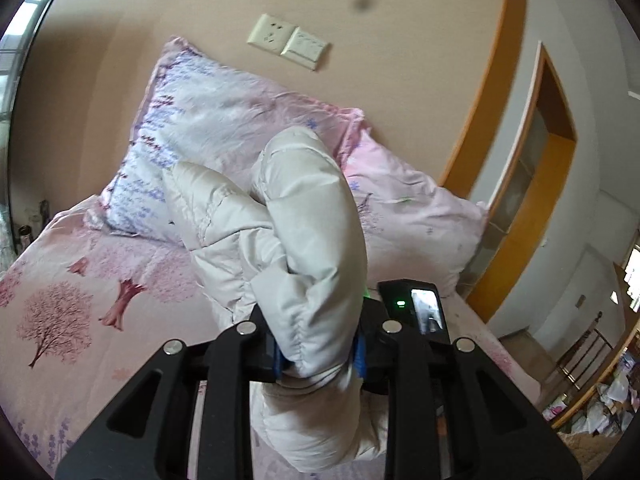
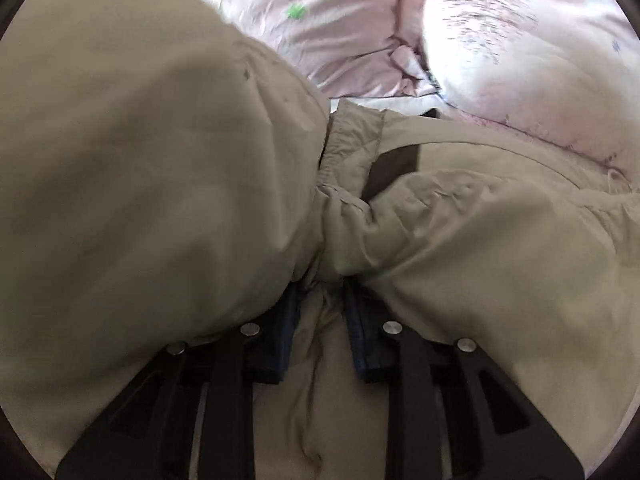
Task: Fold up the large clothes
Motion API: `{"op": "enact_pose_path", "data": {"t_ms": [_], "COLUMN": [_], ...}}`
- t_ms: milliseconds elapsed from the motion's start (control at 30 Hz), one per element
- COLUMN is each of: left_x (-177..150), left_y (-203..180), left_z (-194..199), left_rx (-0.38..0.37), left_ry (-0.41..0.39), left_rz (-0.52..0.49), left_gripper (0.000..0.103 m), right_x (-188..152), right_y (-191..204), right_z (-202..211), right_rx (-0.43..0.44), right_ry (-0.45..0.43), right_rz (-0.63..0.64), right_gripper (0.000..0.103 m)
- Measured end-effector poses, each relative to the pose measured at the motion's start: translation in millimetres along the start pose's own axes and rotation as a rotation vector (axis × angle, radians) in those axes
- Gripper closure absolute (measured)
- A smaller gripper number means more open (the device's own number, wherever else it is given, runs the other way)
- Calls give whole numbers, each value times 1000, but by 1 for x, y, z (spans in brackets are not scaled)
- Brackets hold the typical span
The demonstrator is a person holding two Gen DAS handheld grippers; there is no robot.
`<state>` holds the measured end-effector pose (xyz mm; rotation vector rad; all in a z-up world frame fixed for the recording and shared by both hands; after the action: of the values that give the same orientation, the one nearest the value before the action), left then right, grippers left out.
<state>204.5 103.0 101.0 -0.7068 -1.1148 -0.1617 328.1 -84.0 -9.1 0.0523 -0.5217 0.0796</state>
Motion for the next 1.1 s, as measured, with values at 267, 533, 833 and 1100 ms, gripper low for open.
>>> {"op": "enact_pose_path", "data": {"t_ms": [267, 533, 833, 1100], "left_x": [-2, -4, -16, -45], "left_y": [-20, -51, -108, -172], "left_z": [-12, -24, -56, -109], "left_rx": [-27, -94, -203, -295], "left_ry": [21, 33, 72, 176], "left_rz": [-35, -80, -152, -239], "left_gripper": [76, 75, 74, 74], "right_x": [6, -17, -55, -80], "right_y": [-3, -80, -178, -226], "right_z": [-20, 56, 89, 96], "right_rx": [-50, 85, 32, 10], "right_ry": [34, -150, -192, -208], "right_rz": [61, -94, -293, -409], "right_gripper": [77, 69, 55, 55]}}
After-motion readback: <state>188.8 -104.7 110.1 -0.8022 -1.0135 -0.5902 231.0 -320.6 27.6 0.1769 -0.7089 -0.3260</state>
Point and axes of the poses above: each gripper's, at about its wrist camera, not at the fingertips, and z roughly against the way its jaws point, y to its left, x to its top, the point moved 3 cm from there along -z, roughly the way its jaws point, and after that the axes turned 8 degrees about -x, right-handed, at the moved point
